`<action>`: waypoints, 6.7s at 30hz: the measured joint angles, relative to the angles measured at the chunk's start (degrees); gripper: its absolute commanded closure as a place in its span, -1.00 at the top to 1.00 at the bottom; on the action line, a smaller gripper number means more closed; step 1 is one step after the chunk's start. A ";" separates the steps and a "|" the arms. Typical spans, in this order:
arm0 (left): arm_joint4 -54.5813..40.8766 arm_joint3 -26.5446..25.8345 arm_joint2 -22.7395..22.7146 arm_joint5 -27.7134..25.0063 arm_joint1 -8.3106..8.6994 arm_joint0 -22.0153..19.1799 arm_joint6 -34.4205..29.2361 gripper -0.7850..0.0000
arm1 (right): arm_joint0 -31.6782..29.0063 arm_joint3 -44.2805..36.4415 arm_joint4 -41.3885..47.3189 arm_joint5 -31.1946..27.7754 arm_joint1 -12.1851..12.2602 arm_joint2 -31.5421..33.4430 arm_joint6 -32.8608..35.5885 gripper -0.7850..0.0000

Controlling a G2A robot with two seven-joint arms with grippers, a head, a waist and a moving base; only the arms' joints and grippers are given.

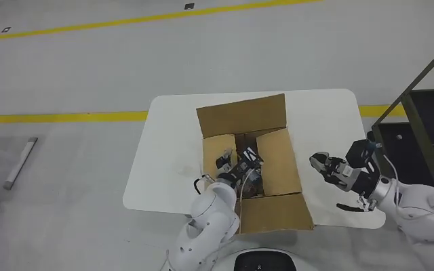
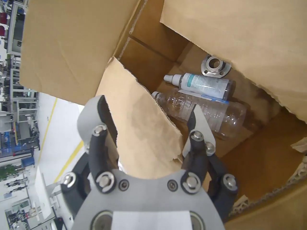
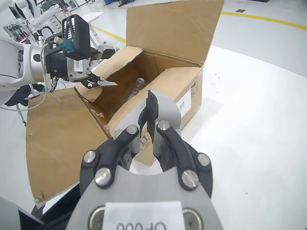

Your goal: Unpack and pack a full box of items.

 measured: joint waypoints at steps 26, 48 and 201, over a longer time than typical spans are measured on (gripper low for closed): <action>-5.61 -6.80 -5.98 0.98 -0.23 2.80 3.14 1.00 | 10.01 6.93 3.91 -0.34 -0.87 -10.38 8.10 -1.00; 6.95 -4.39 -19.54 0.61 1.59 2.77 5.62 1.00 | 11.14 8.30 3.25 2.67 -1.19 -12.23 8.01 -1.00; -100.71 26.20 13.36 7.39 -9.23 -22.08 7.33 1.00 | -6.17 -3.77 29.03 24.84 -4.31 11.44 10.49 -0.05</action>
